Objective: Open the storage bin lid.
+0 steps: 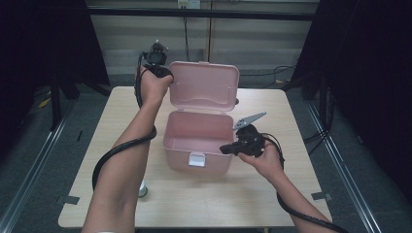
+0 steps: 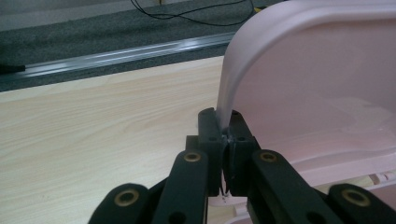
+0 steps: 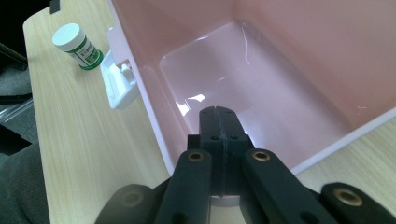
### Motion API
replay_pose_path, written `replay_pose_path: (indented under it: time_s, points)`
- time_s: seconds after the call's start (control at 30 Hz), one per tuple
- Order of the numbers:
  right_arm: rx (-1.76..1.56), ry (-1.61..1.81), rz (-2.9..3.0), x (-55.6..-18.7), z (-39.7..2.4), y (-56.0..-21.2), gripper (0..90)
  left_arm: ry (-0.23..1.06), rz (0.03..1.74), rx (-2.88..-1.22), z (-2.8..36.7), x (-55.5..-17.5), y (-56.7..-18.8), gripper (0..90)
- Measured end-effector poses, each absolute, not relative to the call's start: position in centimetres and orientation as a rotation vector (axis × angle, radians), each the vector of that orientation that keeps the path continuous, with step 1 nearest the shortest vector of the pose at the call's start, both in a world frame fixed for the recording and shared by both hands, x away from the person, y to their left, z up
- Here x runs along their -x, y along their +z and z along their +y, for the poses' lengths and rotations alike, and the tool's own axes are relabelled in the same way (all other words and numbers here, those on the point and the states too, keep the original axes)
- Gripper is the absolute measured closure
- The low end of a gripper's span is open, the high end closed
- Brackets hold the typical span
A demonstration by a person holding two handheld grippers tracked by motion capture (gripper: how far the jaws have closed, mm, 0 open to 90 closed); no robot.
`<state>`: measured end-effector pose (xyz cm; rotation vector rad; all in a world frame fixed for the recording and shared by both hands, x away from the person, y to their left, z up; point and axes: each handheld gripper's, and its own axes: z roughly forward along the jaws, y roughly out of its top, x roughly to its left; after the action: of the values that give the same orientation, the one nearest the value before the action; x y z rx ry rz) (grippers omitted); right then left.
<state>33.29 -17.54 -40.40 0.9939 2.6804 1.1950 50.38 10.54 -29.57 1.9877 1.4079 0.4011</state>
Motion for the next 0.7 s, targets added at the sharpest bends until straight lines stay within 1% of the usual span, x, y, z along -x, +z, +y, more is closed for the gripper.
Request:
replay_pose_path:
  time_s: [0.7]
  points:
    - [-0.959, 1.174, 2.698, -33.5, -17.7, -40.3, 90.0, 0.349, 1.462, -1.983, 11.4, -51.9, -30.6, 87.3]
